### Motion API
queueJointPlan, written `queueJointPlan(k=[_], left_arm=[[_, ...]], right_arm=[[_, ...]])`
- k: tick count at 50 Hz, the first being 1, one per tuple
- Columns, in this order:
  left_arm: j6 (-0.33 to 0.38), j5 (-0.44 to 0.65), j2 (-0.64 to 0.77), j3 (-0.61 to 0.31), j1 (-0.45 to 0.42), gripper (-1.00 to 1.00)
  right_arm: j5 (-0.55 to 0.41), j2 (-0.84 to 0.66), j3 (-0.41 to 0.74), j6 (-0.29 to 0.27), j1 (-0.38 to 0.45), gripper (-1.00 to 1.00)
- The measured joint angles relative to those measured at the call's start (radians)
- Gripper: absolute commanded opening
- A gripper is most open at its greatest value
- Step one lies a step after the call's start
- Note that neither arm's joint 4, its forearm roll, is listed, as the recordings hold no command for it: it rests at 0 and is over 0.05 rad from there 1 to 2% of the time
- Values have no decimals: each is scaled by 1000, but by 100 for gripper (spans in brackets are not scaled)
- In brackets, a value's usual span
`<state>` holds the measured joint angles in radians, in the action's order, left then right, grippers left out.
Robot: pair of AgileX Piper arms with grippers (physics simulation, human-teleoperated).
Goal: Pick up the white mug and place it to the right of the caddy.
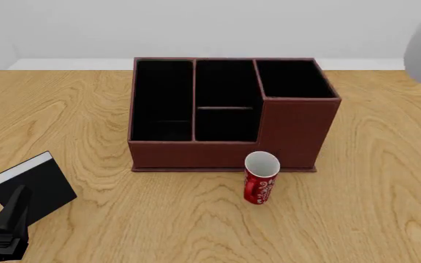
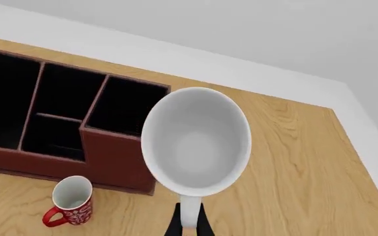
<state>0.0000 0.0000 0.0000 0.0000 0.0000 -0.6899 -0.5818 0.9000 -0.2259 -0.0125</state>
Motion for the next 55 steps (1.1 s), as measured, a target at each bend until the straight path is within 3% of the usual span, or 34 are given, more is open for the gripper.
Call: queueJointPlan(k=[28, 55], left_arm=[[0, 0, 0, 0, 0, 100], [0, 0, 0, 0, 0, 100]], right_arm=[[142, -228, -14, 47, -100, -100], [219, -423, -17, 82, -114, -100]])
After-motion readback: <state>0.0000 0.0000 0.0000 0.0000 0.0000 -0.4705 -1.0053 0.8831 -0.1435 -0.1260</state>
